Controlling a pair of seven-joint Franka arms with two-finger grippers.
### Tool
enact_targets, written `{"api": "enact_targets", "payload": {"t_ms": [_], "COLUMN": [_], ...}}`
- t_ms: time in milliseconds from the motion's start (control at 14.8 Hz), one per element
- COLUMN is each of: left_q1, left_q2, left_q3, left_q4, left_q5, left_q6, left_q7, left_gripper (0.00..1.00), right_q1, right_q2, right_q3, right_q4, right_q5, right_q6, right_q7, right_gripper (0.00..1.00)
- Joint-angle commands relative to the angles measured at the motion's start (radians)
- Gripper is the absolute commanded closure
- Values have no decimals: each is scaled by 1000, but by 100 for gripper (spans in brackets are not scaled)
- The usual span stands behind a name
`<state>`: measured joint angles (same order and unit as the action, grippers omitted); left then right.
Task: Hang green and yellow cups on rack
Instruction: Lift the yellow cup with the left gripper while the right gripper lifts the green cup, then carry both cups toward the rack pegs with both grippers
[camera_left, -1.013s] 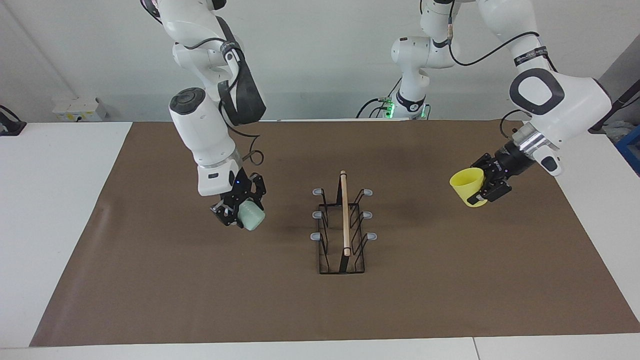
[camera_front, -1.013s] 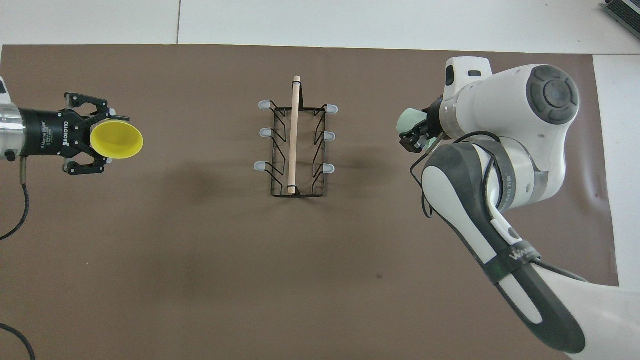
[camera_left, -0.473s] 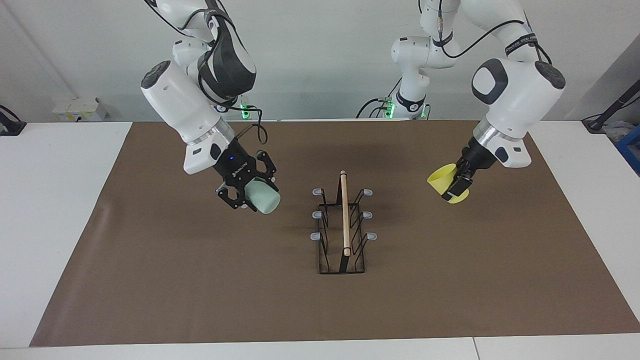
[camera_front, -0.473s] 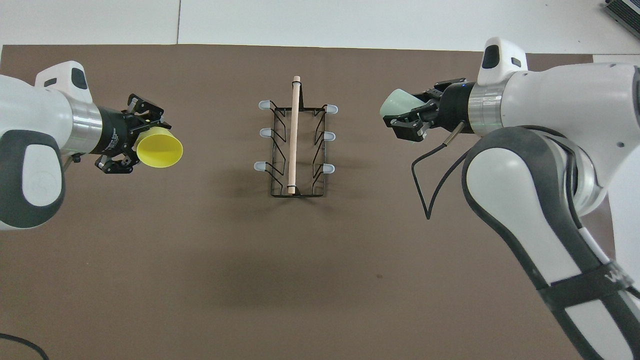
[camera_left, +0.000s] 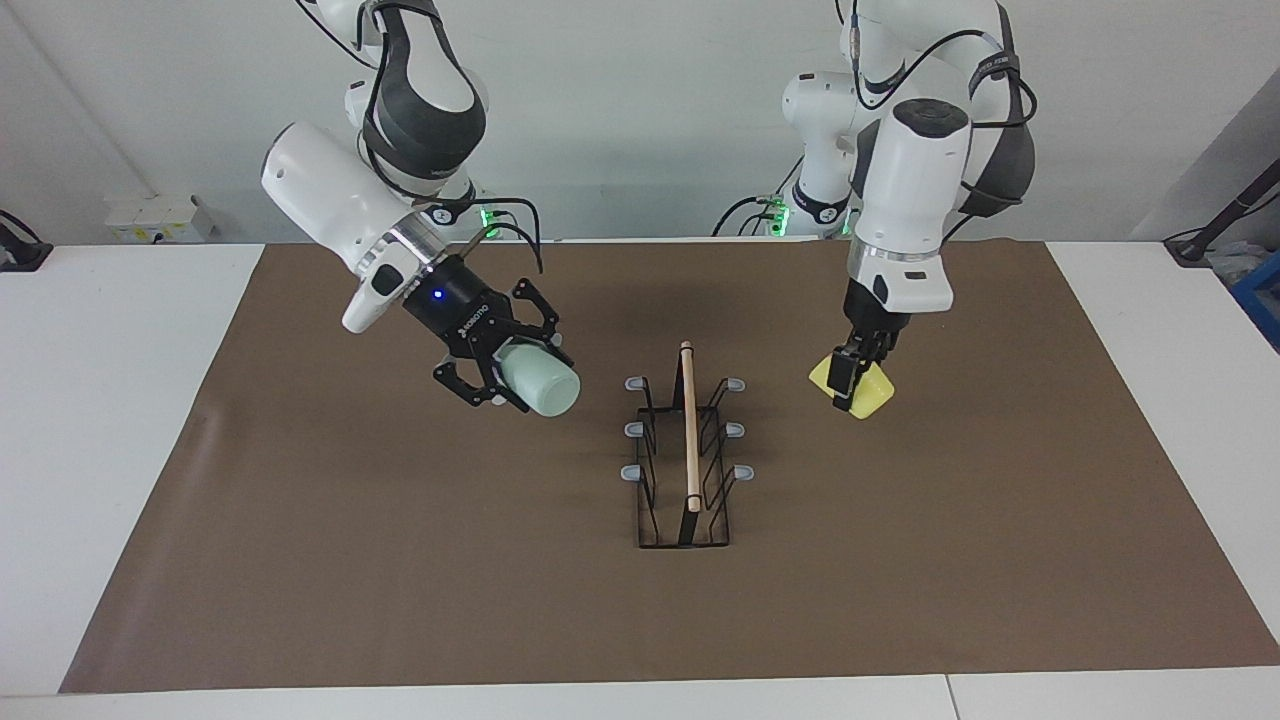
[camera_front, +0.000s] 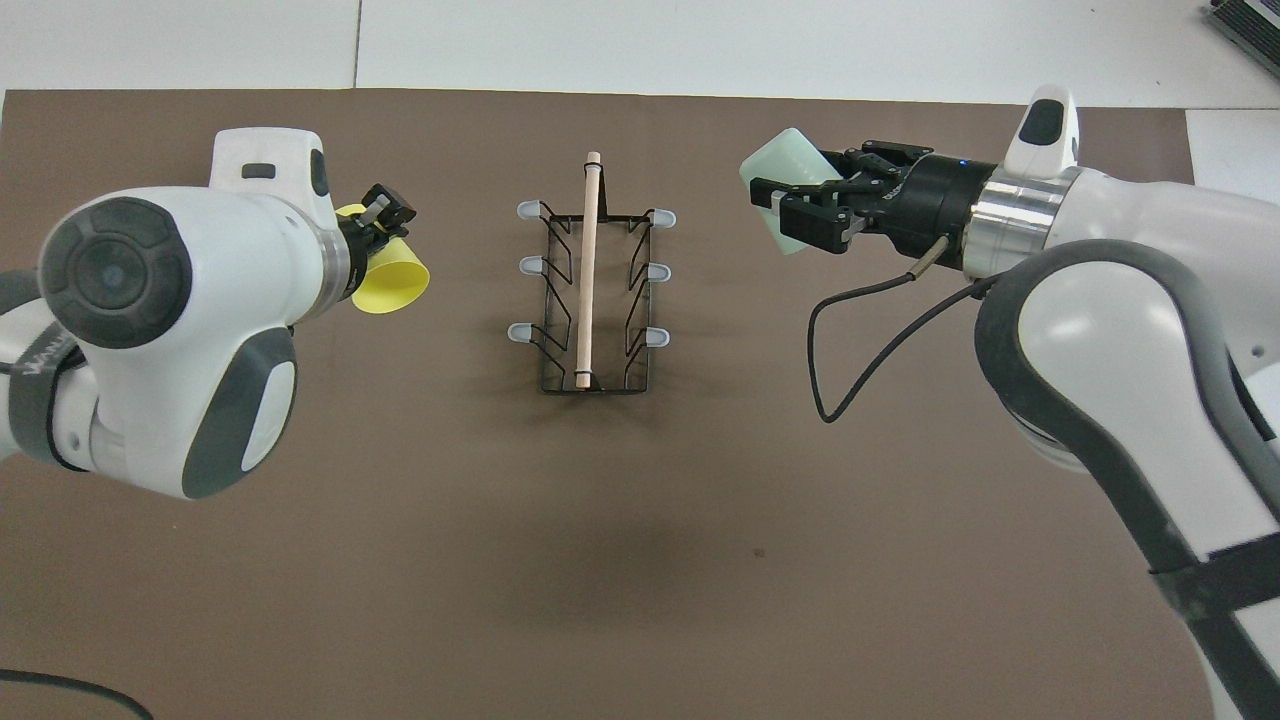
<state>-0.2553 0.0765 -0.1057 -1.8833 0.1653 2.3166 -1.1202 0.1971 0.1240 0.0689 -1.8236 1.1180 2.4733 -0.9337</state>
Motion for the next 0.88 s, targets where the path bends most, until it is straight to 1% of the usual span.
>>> {"api": "enact_targets", "payload": {"t_ms": [0,135,203,338,473,608,743,810], "left_q1": [-13,-16,-16,-16,-22,-22,-22,-24], "left_q2": [-18,-26,-27,-24,-27,-43,-43,-40], "left_q3": [-34,-66,-86,-121,-137,-163,-180,-186], "left_q4": [-83,-108,-126,-138,-167,-200,-206,-207], "left_q5": [100,234,322,558,736,834,896,931], "left_q6": [169,181,188,190,207,205,195,190], "left_q7": [-62,-128,-207,-426,-667,-780,-828,-851], "left_gripper": [100,100,100,100,100,100,100,100], "right_q1": [30,42,42,42,42,67,77,79], "right_q2": [-70,-96,-109,-138,-149,-158,-159,-159], "right_q3": [3,3,3,3,3,3,3,3], "right_q4": [-103,-140,-160,-206,-239,-272,-295,-308], "right_q5": [199,355,434,596,753,926,1093,1141], "right_q6": [71,85,85,84,78,72,52,32], "right_q7": [-124,-241,-305,-422,-534,-649,-756,-784], "right_gripper": [100,100,100,100,100,100,100,100]}}
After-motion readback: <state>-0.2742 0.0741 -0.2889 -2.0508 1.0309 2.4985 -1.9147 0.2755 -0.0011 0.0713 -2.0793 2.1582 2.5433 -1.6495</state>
